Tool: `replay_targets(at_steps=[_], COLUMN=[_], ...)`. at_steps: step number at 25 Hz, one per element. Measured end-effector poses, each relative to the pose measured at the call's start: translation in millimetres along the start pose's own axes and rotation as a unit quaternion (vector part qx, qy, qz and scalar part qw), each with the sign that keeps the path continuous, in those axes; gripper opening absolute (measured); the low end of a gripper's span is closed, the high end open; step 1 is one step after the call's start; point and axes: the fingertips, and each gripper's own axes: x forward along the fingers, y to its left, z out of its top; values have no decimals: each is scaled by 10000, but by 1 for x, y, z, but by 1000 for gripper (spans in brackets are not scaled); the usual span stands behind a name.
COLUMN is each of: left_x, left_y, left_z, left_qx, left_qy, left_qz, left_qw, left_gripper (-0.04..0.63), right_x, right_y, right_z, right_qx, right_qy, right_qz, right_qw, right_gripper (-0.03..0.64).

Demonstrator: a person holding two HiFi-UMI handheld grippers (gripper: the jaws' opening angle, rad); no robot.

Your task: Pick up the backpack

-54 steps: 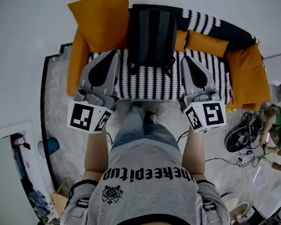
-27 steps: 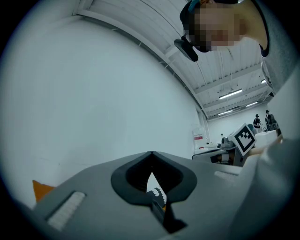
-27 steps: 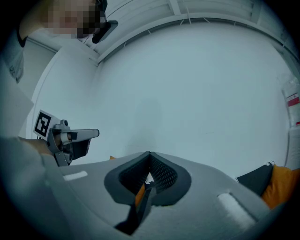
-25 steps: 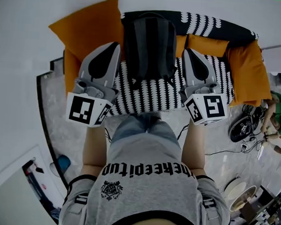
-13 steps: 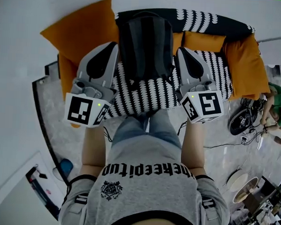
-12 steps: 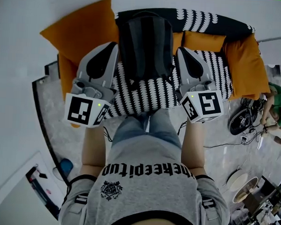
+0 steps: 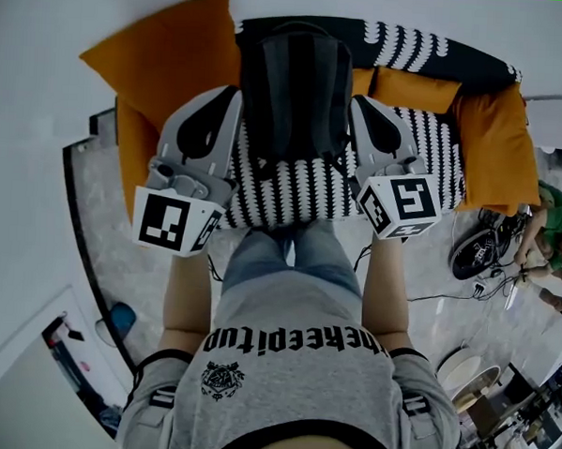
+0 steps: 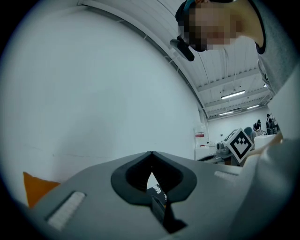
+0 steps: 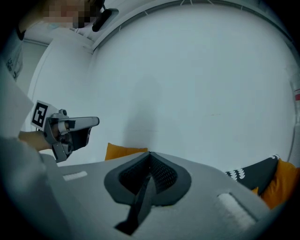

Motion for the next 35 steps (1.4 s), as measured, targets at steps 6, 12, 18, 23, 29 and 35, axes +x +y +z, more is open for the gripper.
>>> replay_targets(at_steps=[6,12,18,23,29,35], left_x=[11,18,21,21,21,22], left_y=[1,-2,-2,-4,-6,-8], left_z=[-9,-19,-36,-50,-63,-71], left_qx=[-108,-152,-245,-310,-427,-418], left_qy=[52,85,219,312,397,430], left_qz=[246,465,722,885,1065,1198], left_qw=[9996,9988,9968,9951,9926,9910], left_gripper=[15,15,15,15,15,15], right_x=[19,32,52,63,75,96], right_y=[-16,-30,-43,-51,-64,-86], right_z=[-20,-50,-89,-124,-162,-189], right_qx=[-13,75,139,286,673,821], right_qy=[333,693,1132,1407,1660,1774], right_qz=[226,457,600,750,821,802], right_qw=[9992,9965,9917,9868,9804,9774], right_gripper=[2,2,3,4,43,74])
